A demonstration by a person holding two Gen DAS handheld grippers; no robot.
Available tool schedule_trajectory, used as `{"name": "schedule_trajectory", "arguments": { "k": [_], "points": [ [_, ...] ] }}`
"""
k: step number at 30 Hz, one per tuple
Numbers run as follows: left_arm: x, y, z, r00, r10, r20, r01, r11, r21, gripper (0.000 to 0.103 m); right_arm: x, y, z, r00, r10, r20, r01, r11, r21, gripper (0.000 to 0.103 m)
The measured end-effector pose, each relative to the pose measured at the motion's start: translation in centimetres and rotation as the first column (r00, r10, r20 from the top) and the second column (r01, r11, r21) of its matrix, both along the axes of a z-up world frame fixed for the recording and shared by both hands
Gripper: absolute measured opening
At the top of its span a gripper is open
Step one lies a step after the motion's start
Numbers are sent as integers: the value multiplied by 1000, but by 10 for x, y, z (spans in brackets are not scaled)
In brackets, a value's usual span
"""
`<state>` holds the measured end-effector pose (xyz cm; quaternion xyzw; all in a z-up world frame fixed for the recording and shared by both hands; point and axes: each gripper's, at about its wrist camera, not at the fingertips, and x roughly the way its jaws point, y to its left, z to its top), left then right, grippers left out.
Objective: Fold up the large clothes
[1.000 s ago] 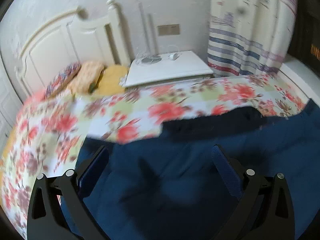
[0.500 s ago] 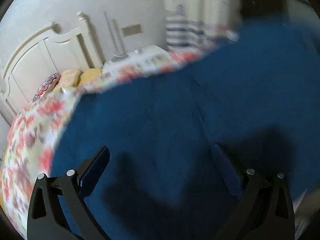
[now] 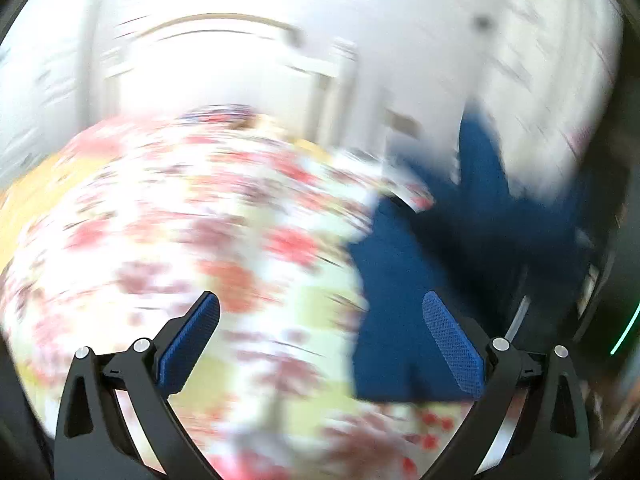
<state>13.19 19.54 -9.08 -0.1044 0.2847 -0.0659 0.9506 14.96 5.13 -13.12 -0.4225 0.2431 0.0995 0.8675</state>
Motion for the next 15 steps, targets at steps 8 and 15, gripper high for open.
{"name": "schedule_trajectory", "arguments": {
  "k": [8,15],
  "points": [
    [34,-9,28,994,-100,46,100,995,3,98,-18,22,-53,988,82,129,-51,974,-223,35],
    [158,-156,61,857,-509,-82,516,844,146,98,-28,32,-55,977,123,171,-73,960,-271,47]
  ]
}}
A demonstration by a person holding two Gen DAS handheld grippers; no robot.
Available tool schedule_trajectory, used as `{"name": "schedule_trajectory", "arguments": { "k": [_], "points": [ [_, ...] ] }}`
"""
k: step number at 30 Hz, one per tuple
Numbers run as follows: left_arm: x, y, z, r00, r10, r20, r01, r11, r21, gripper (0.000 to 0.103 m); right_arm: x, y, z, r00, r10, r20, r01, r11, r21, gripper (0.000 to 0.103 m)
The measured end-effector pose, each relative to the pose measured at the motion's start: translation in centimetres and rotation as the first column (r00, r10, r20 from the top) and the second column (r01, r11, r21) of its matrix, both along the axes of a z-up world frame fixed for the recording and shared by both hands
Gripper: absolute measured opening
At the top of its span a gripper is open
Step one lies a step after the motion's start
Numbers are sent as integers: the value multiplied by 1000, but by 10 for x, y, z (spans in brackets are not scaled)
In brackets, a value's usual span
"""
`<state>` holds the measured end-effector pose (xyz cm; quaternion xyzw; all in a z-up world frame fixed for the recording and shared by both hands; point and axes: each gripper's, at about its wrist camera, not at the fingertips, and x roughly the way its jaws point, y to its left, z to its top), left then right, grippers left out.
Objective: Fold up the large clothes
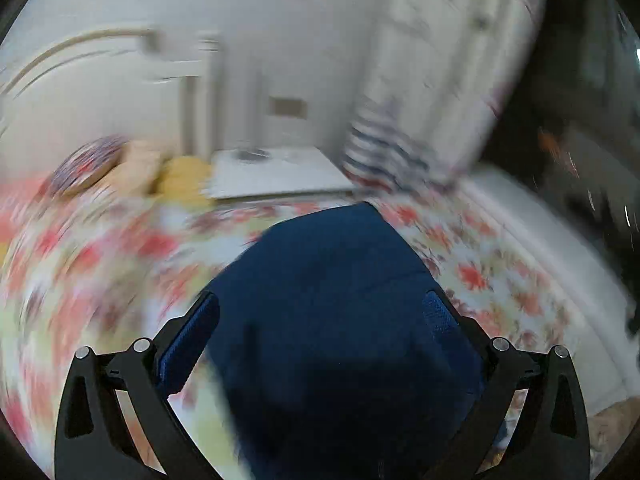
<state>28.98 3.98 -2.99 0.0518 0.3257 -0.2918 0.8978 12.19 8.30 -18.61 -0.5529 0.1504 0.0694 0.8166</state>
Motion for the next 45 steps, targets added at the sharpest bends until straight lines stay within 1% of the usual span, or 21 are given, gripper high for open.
{"name": "schedule_trajectory", "arguments": {
  "k": [2,3,4,6,7,9,11,12,14,16,18,21,24,30,33,36,37,40,42,44,45],
  "points": [
    [42,-31,-20,998,-2,-69,11,992,123,98,-14,-7,6,999,41,-9,-41,999,8,63],
    [56,-37,-30,996,19,-89,-4,986,164,98,-27,-15,16,995,90,-44,-87,994,62,68],
    [71,-39,-43,992,45,-117,-22,981,191,98,-38,-24,28,988,129,-81,-117,984,138,74],
    [84,-32,-64,986,75,-152,-45,980,195,99,-51,-46,51,973,182,-144,-132,945,301,73],
    [86,-24,-74,985,71,-160,-45,986,162,99,-56,-69,71,953,234,-195,-127,886,445,72],
    [88,-9,-85,982,58,-182,-41,995,91,99,-51,-102,96,924,298,-241,-87,776,625,64],
    [92,3,-92,977,61,-205,-51,997,55,99,-31,-124,109,912,304,-276,-11,690,724,41],
    [93,6,-93,976,60,-211,-52,998,47,99,-20,-130,112,908,300,-292,21,665,746,39],
    [93,7,-97,977,55,-206,-47,998,41,99,2,-126,113,913,268,-308,58,661,748,38],
    [90,8,-101,981,59,-186,-53,998,35,99,13,-107,107,896,281,-344,54,699,713,38],
    [85,8,-103,984,64,-165,-60,998,25,99,11,-75,85,868,301,-395,20,773,634,39],
    [82,17,-111,990,75,-120,-77,997,-18,99,-4,-42,44,929,216,-300,-71,900,430,40],
    [81,31,-120,988,84,-130,-97,991,-96,99,-4,-43,32,934,207,-291,-67,902,427,40],
    [81,33,-121,988,105,-112,-117,988,-104,99,4,-42,30,931,204,-304,-54,897,438,40],
    [80,33,-119,986,124,-108,-134,987,-90,99,8,-44,37,926,215,-309,-52,886,460,40],
    [75,24,-103,981,185,-62,-181,982,59,99,24,-62,62,863,293,-412,-19,833,553,40],
    [70,21,-94,977,212,-23,-207,971,123,99,25,-83,83,843,336,-419,-12,791,611,40],
    [60,28,-74,959,283,31,-284,942,181,99,40,-139,126,886,316,-341,5,727,687,40],
    [53,37,-64,946,323,19,-321,929,182,99,81,-188,149,918,232,-322,93,664,742,40],
    [41,43,-64,936,351,-1,-345,921,183,99,132,-229,157,927,144,-347,203,585,785,40],
    [33,44,-67,925,381,18,-376,902,211,99,151,-243,157,925,107,-365,249,554,794,40]
  ]
}}
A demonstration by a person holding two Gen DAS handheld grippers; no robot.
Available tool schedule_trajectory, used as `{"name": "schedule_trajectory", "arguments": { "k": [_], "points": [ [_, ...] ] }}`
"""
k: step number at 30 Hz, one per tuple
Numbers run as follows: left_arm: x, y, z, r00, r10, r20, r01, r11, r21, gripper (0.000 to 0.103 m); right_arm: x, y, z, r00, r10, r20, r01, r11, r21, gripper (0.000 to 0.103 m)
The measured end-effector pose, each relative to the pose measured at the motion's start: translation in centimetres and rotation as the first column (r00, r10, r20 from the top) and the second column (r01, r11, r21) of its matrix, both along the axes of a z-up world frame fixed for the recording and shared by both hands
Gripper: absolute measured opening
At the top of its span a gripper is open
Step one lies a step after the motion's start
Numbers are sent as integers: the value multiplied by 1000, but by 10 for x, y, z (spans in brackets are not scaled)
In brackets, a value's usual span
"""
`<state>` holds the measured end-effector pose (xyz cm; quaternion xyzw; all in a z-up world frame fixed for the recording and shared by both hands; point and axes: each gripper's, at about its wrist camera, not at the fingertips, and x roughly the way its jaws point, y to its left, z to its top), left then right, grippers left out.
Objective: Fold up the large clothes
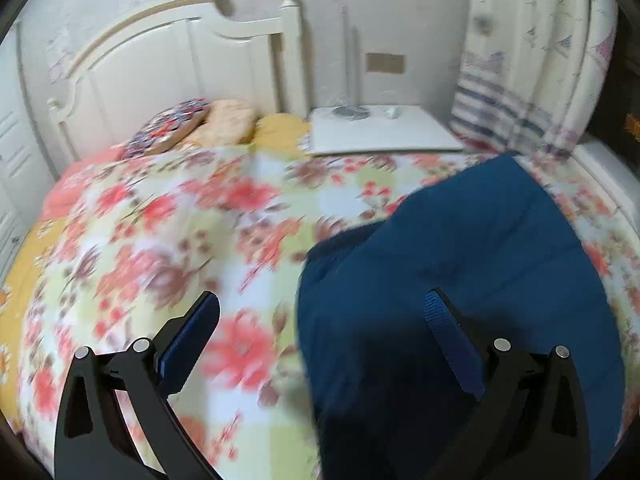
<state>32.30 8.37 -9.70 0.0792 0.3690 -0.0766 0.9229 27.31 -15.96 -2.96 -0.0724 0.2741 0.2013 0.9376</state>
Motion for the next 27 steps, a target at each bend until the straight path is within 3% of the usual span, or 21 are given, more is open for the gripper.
{"name": "schedule_trajectory", "arguments": {
  "k": [1,4,7,8,12,13,15,17,21,24,27],
  "points": [
    [-9,1,-3,1000,26,15,-27,999,31,99,32,-17,-4,997,-59,-49,61,997,36,41],
    [-28,6,-16,996,75,44,-78,993,84,99,99,-41,-28,979,-93,-182,115,987,111,41],
    [-35,15,-28,991,124,52,-129,985,111,99,146,-17,-72,945,-79,-318,101,994,52,40],
    [-35,18,-31,990,130,50,-134,985,105,99,151,2,-85,942,-78,-328,70,997,-36,40],
    [-38,32,-46,986,164,34,-165,986,16,99,148,39,-78,940,-91,-329,-2,962,-273,39],
    [-41,34,-48,983,175,47,-176,984,11,99,148,41,-70,941,-96,-326,-4,956,-294,34],
    [-45,32,-51,979,195,63,-197,980,26,99,136,48,-49,958,-80,-274,1,961,-275,29],
    [-48,36,-55,975,217,51,-217,976,-2,99,123,57,-33,962,-8,-273,-39,985,-167,28],
    [-48,40,-58,972,233,39,-232,972,-29,99,130,97,-86,945,-23,-326,-96,934,-345,21],
    [-45,42,-61,973,228,26,-227,973,-29,99,140,98,-89,934,-38,-355,-92,935,-342,21],
    [-52,44,-54,973,229,24,-229,973,-9,99,128,99,-65,947,-48,-316,-65,939,-337,22]
  ]
}}
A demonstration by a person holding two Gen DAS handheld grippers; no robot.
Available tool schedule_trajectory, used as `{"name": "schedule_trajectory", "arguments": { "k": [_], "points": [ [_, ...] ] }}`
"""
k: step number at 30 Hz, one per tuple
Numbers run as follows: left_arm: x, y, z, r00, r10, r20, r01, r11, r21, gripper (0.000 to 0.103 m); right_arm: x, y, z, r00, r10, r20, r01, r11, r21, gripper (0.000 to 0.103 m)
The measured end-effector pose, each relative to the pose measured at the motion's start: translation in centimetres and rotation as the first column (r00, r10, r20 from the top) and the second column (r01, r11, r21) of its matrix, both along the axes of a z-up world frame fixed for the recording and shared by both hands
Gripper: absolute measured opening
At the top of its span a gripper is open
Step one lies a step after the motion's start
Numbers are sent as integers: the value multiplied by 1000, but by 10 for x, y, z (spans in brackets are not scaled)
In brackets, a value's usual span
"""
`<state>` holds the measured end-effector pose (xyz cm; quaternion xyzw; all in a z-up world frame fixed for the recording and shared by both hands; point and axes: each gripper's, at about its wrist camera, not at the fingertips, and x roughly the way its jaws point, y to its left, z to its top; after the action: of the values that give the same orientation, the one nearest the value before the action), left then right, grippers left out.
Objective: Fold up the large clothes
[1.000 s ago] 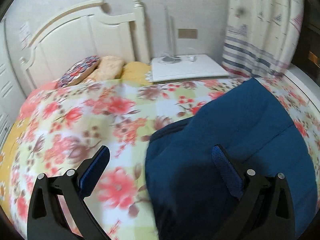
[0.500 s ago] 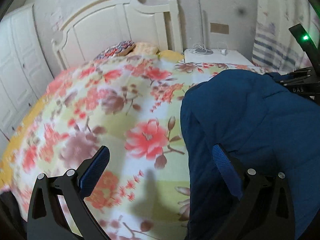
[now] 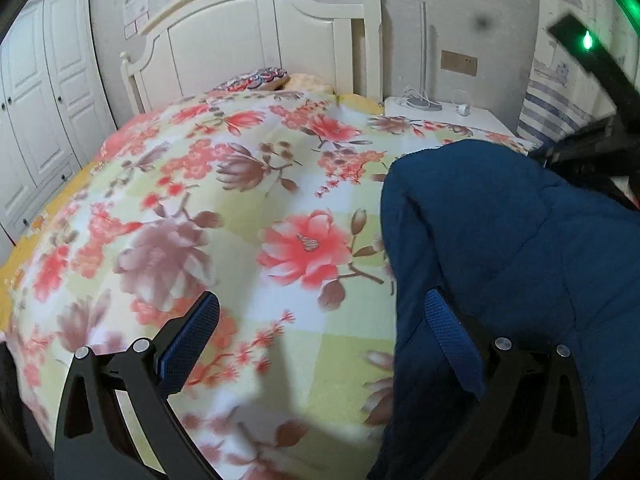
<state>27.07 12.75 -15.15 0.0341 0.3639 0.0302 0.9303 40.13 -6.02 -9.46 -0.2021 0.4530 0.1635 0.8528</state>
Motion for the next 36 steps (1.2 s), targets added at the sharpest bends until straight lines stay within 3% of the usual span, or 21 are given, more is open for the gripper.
{"name": "schedule_trajectory", "arguments": {
  "k": [2,4,6,7,10,12,15,20,23,25,27,29,30,32,34,36],
  "points": [
    [-19,6,13,998,50,42,-52,998,43,98,-16,3,22,998,36,49,-40,995,94,26],
    [-49,15,33,989,66,134,-70,997,24,98,-36,14,44,992,84,97,-97,986,137,34],
    [-82,14,51,975,-1,221,3,1000,-5,98,-52,33,52,981,160,113,-173,978,117,38],
    [-93,8,54,973,-39,229,38,999,8,98,-57,48,50,973,208,103,-217,972,89,39],
    [-100,-16,42,970,-177,167,174,984,31,98,-52,81,15,965,264,17,-263,965,-18,39],
    [-97,-23,27,977,-158,144,149,986,72,98,-43,92,-11,965,261,-41,-262,964,-49,36],
    [-84,-8,12,986,-149,78,153,987,-48,99,-34,95,-20,964,247,-99,-252,967,-41,36],
    [-85,-7,-6,987,-134,83,139,989,-58,99,-47,110,-32,966,255,-47,-259,952,-163,36],
    [-82,-4,-13,988,-141,66,147,983,-106,99,-58,112,-25,964,264,-4,-259,943,-207,35],
    [-83,-4,-14,988,-142,63,148,985,-94,99,-78,100,3,964,267,4,-265,956,-126,35],
    [-84,-3,-14,989,-137,61,143,985,-98,99,-109,77,38,958,278,74,-277,961,-21,36],
    [-83,-1,-16,989,-136,58,143,982,-122,99,-140,46,59,962,239,131,-246,969,39,48],
    [-82,0,-17,989,-138,58,144,981,-129,99,-151,34,62,963,228,141,-236,970,48,49],
    [-82,1,-17,988,-140,58,147,980,-134,99,-177,9,50,971,206,121,-212,976,40,50],
    [-81,0,-17,989,-141,55,147,981,-131,99,-194,-2,14,977,205,65,-204,979,-18,50],
    [-81,-3,-17,990,-136,44,140,982,-125,99,-208,-11,-1,970,176,167,-181,983,13,50]
  ]
}}
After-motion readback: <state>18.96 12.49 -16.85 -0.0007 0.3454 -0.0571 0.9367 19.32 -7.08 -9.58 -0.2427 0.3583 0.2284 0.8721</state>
